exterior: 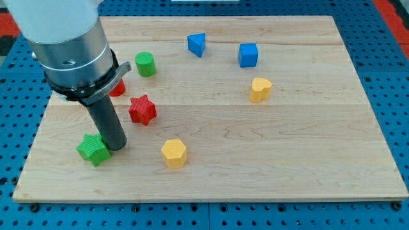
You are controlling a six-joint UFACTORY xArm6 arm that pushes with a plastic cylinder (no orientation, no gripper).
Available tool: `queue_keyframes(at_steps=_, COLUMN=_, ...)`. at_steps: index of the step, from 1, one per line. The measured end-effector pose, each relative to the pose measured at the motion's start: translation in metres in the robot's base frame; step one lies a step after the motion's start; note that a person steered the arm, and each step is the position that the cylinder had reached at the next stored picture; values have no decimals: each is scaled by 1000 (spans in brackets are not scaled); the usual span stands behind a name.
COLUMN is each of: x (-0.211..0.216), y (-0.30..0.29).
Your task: Bring the heart at the right side of the hexagon
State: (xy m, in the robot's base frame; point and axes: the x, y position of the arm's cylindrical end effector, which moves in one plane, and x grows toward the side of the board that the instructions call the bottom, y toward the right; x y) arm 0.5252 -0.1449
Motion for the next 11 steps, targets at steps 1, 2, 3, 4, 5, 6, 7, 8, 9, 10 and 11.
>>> queue_keyframes(at_steps=1, x=-35, y=-11)
queue_keyframes(at_steps=2, x=-30, y=-8)
queue_keyframes(at_steps=3, x=-54, y=9)
queue_keyframes(at_steps=4, x=-56, y=12)
queue_keyframes(at_steps=5, x=-15, y=-1)
queue_keyframes(at_steps=6, x=-48, y=56)
queue_keyframes(at_steps=7, x=-105, y=124)
queue_keyframes(at_steps=8, x=-142, y=145)
queue_keyframes(at_steps=9, x=-145, y=205)
queue_keyframes(at_steps=10, x=-112, y=266)
queue_keyframes(at_steps=11, x=-131, y=282)
